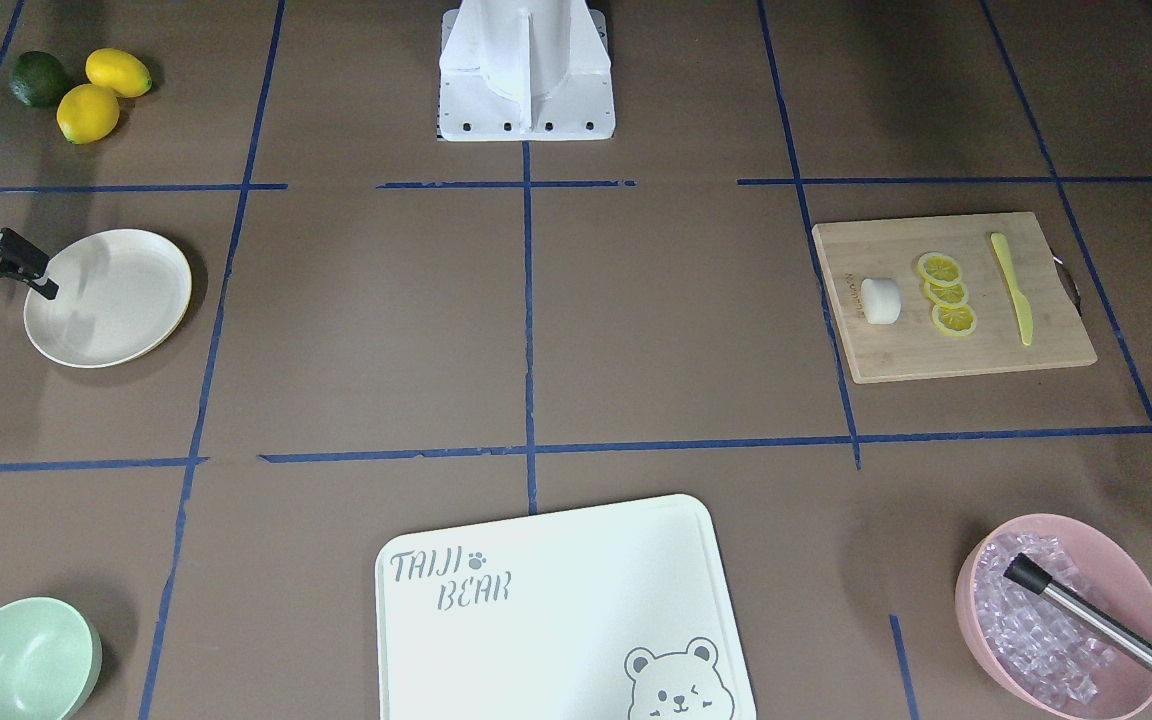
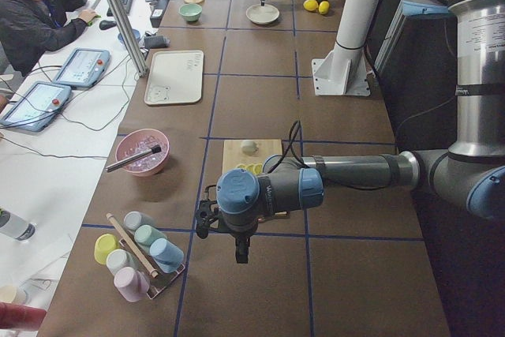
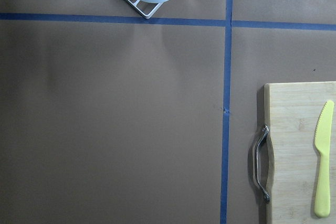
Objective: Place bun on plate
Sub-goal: 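Push the white plate with the right gripper toward the table centre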
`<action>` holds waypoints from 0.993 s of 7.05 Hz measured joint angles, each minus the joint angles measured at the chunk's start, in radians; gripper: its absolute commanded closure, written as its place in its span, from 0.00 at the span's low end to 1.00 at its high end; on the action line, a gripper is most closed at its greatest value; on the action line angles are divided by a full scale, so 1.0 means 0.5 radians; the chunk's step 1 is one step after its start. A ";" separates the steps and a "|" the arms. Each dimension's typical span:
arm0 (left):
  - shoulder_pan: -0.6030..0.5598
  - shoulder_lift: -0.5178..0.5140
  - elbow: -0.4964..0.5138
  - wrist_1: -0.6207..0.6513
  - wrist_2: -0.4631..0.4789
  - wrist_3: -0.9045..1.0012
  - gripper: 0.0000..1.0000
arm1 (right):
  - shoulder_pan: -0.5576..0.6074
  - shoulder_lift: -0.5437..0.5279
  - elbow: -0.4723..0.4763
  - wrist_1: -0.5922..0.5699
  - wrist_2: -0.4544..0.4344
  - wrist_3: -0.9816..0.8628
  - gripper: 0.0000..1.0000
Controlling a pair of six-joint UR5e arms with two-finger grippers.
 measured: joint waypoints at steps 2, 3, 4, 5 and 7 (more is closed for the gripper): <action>0.000 0.000 0.001 0.000 0.000 0.000 0.00 | -0.063 -0.002 -0.016 0.012 -0.018 0.018 1.00; 0.000 0.000 0.001 0.001 0.000 0.000 0.00 | -0.071 -0.004 -0.017 0.018 -0.016 0.016 1.00; 0.000 0.000 0.001 0.001 0.000 0.000 0.00 | -0.071 -0.005 -0.015 0.025 -0.011 0.015 1.00; 0.000 0.000 0.002 0.001 0.000 0.000 0.00 | -0.071 -0.004 -0.004 0.042 -0.005 0.016 1.00; 0.000 0.000 0.002 -0.001 -0.001 0.000 0.00 | -0.073 0.025 0.087 0.091 0.006 0.063 1.00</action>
